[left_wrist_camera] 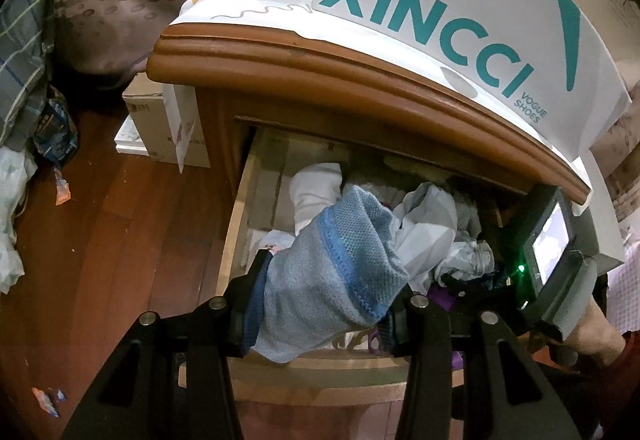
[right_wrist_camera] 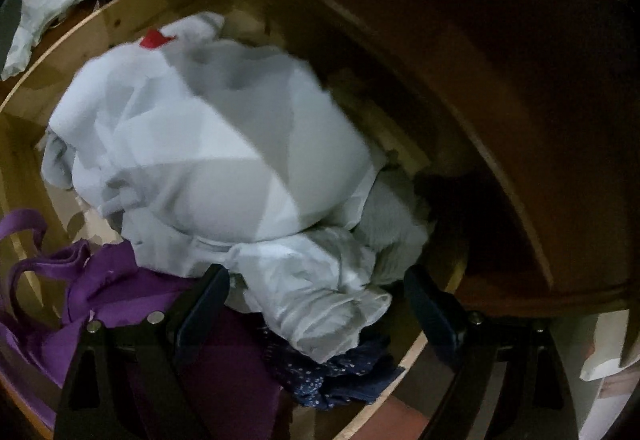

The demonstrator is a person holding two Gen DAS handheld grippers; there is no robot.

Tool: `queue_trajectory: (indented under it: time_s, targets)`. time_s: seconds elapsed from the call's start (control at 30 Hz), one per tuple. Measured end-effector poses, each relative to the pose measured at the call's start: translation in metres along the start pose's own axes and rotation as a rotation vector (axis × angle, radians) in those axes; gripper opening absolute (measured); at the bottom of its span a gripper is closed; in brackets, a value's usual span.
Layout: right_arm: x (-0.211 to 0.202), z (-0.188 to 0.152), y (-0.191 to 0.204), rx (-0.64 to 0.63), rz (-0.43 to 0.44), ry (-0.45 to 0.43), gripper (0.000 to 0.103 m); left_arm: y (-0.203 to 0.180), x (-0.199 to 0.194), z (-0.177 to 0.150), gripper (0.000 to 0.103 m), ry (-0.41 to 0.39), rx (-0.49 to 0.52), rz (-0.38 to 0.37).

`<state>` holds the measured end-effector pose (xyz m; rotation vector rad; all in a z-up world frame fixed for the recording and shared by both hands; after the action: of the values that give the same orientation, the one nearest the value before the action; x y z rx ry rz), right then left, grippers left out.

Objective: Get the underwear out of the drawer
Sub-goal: 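Grasp a white cloth in the drawer with the right gripper while the left gripper holds the sock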

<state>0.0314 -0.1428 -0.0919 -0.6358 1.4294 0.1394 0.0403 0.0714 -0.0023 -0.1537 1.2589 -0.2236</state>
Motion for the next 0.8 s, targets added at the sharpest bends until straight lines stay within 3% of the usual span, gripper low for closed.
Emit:
queue_trajectory:
  time_s: [0.33, 0.53, 0.67, 0.8]
  targets:
    - [0.036, 0.019, -0.003, 0.007, 0.054, 0.112, 0.09, 0.002, 0.002, 0.0, 0.043, 0.015, -0.008, -0.011]
    - [0.049, 0.029, -0.006, 0.042, 0.115, 0.158, 0.069, 0.003, 0.005, 0.0, 0.043, 0.025, -0.015, -0.015]
    - [0.043, 0.026, -0.007, 0.085, 0.114, 0.152, 0.049, 0.002, 0.004, 0.0, 0.043, 0.023, -0.012, 0.004]
    - [0.037, 0.025, -0.007, 0.09, 0.096, 0.157, 0.043, 0.004, 0.005, 0.0, 0.043, 0.027, -0.02, 0.009]
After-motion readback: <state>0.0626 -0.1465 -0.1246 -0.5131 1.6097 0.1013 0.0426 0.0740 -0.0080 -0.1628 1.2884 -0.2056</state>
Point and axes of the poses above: each gripper's, at about its wrist camera, not at the fingertips, and x roughly the way its jaws point, y to its left, z to its top, the point moved 2 cm from there along x, roughly the way its jaws point, and after that the axes turned 11 degrees about y, right-handed, at the moved point
